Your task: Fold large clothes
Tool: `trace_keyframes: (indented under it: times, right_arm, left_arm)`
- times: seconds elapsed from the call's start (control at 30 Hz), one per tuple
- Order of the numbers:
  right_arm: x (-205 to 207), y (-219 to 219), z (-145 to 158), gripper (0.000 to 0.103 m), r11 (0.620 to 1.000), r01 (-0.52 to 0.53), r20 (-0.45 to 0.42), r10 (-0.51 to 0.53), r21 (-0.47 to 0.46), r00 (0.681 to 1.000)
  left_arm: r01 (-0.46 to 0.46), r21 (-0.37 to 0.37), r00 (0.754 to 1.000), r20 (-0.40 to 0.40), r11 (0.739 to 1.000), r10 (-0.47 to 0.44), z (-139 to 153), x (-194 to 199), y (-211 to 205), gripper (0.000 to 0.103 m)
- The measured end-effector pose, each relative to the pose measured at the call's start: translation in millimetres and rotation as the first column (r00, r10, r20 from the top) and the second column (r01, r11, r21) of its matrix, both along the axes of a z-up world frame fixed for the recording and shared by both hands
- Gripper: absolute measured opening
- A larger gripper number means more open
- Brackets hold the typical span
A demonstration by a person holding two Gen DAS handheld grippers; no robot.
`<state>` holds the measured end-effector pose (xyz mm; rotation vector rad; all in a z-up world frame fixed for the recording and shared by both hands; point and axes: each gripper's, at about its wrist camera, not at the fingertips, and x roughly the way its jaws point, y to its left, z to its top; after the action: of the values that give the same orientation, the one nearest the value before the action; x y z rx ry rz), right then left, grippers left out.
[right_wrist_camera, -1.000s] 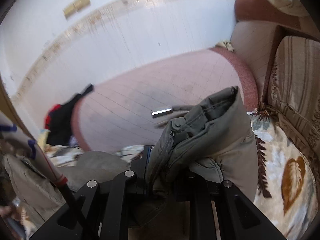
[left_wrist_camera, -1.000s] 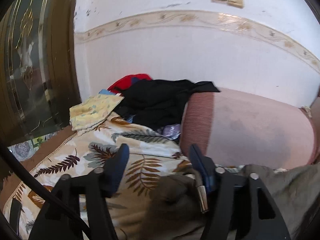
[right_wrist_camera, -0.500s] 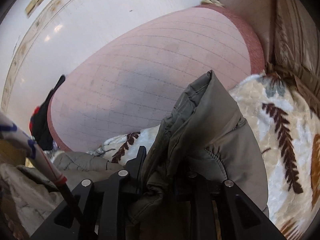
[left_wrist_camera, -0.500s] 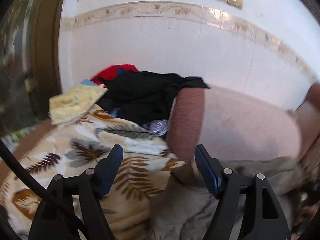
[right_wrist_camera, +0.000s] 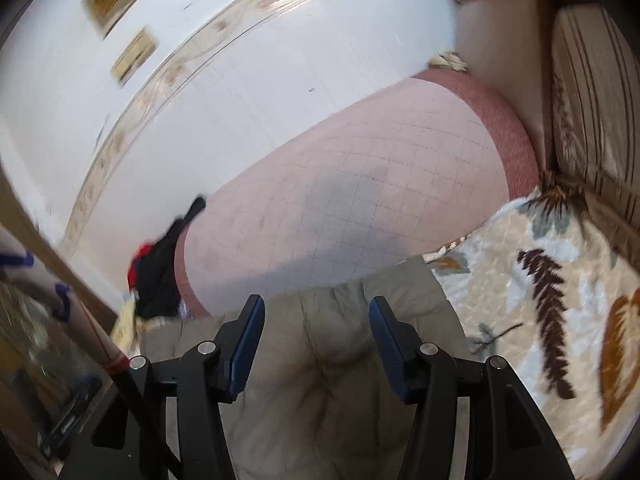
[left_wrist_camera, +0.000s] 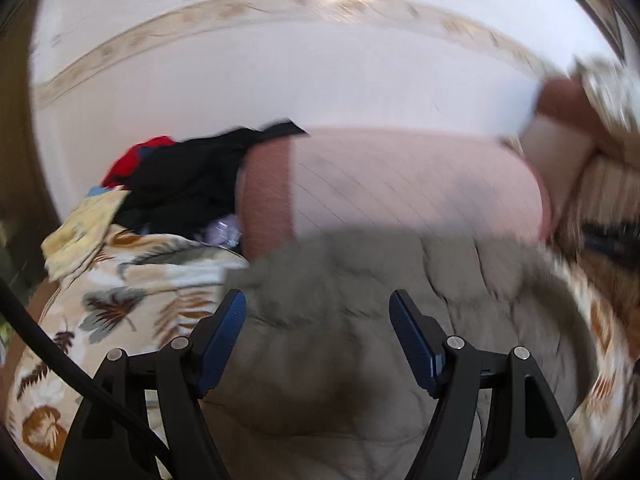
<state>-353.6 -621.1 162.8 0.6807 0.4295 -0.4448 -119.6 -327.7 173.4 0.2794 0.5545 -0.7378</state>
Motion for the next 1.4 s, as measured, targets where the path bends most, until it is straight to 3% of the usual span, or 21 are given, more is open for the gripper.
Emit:
trace_keyframes:
  times: [0.07, 0.17, 0.3, 0.4, 0.47, 0.63, 0.73, 0.87, 1.03, 1.13, 1.23, 1.4]
  right_arm:
    - [7.3, 15.1, -11.7, 0.059, 0.997, -0.062, -0.071, 0.059, -0.043, 0.996]
    - [26.7, 44.6, -39.2, 0.059, 0.984, -0.150, -0.189, 0.130, -0.097, 0.973]
    - [51.3, 55.1, -81.4, 0.059, 0.977, -0.179, -0.320, 0.134, -0.117, 0.938]
    - [60.8, 46.3, -104.7, 0.063, 0.978, -0.188, -0.351, 0.144, -0.095, 0.925]
    - [62.9, 36.7, -116.9, 0.064, 0.983, -0.178, -0.347, 0.151, -0.046, 0.926]
    - [65.9, 42.0, -122.3, 0.064, 0.984, -0.159, -0.380, 0.117, -0.081, 0.918]
    - [43.8, 49.0, -109.5, 0.064, 0.993, -0.109, -0.348, 0.088, -0.041, 0.934]
    - [-29.5, 90.4, -81.2, 0.064, 0.997, -0.081, -0.176, 0.078, -0.011, 0.981]
    - [-97.7, 148.6, -90.6, 0.064, 0.999, -0.043, -0.103, 0.044, 0.014, 0.994]
    - [-115.6, 175.5, -96.6, 0.064, 0.999, -0.030, -0.069, 0.032, 0.018, 0.997]
    - [-113.9, 188.3, -93.8, 0.063, 0.999, -0.043, -0.092, 0.043, -0.002, 0.995]
    - [-105.1, 201.3, -70.9, 0.063, 0.995, -0.050, -0.068, 0.044, -0.092, 0.997]
  left_arm:
    - [0.033, 0.072, 0.998, -0.048, 0.997, -0.029, -23.4, -3.0, -21.3, 0.073]
    - [0.011, 0.151, 0.997, -0.076, 0.988, 0.000, -54.6, 1.8, -38.6, 0.073]
    - [-0.016, 0.177, 0.992, -0.116, 0.984, 0.037, -80.8, 15.8, -46.7, 0.076]
    - [-0.023, 0.191, 0.988, -0.145, 0.981, 0.051, -98.2, 26.4, -53.2, 0.078]
    - [-0.044, 0.198, 0.986, -0.148, 0.979, 0.074, -108.5, 33.0, -58.1, 0.086]
    - [-0.114, 0.258, 0.976, -0.153, 0.960, 0.156, -115.2, 35.5, -62.2, 0.092]
    - [-0.136, 0.228, 0.974, -0.150, 0.964, 0.173, -104.1, 10.3, -43.2, 0.091]
    - [-0.125, 0.074, 0.968, -0.210, 0.989, 0.138, -91.6, -42.3, 16.3, 0.091]
    - [-0.146, 0.049, 0.967, -0.205, 0.988, 0.153, -93.0, -116.6, 69.2, 0.091]
    - [-0.150, 0.040, 0.971, -0.181, 0.988, 0.155, -87.4, -146.4, 83.5, 0.091]
    - [-0.162, 0.052, 0.977, -0.134, 0.985, 0.168, -81.7, -167.0, 86.7, 0.091]
    - [-0.185, 0.048, 0.980, -0.064, 0.982, 0.188, -73.7, -162.7, 82.2, 0.091]
